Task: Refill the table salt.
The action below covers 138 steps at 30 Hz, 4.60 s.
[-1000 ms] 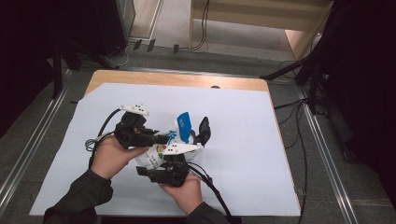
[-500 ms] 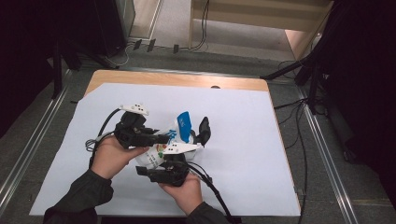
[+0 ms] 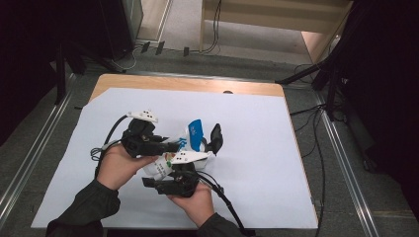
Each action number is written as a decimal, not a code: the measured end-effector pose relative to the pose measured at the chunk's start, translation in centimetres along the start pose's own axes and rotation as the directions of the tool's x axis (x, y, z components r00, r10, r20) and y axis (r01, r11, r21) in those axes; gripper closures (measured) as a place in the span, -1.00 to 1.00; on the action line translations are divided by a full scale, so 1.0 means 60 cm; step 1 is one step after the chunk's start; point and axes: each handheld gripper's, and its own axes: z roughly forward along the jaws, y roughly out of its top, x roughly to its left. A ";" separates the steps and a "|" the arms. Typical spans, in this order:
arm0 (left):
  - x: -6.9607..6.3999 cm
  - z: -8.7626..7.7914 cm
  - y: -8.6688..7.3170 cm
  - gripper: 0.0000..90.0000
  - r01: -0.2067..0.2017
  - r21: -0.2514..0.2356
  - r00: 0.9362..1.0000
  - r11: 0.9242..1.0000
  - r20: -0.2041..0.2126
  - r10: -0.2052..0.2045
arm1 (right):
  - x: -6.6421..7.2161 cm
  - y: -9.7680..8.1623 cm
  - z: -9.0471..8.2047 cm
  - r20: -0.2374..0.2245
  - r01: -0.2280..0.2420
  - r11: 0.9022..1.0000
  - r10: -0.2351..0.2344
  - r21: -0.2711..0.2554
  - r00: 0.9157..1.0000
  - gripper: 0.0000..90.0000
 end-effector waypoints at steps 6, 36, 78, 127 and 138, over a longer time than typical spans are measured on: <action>-0.002 -0.001 0.001 0.61 0.003 -0.005 1.000 1.000 0.004 -0.003 | -0.001 0.001 -0.003 0.017 -0.002 1.000 0.003 -0.007 1.000 0.34; 0.000 -0.008 0.004 0.42 0.008 0.017 0.999 1.000 0.035 -0.009 | -0.004 0.001 -0.009 -0.016 -0.054 0.997 0.053 -0.051 0.998 0.41; 0.005 -0.010 0.002 0.83 -0.018 0.035 1.000 0.999 -0.003 0.018 | -0.015 0.003 -0.012 -0.017 -0.071 0.997 0.071 -0.039 0.997 0.43; -0.005 -0.013 0.006 0.86 -0.039 0.019 0.998 0.999 -0.039 0.039 | -0.016 0.009 -0.014 -0.025 -0.057 0.998 0.056 -0.035 0.998 0.35; -0.007 -0.009 0.006 0.82 -0.044 0.027 0.998 0.999 -0.034 0.045 | -0.018 0.009 -0.014 -0.025 -0.063 0.998 0.063 -0.030 0.998 0.34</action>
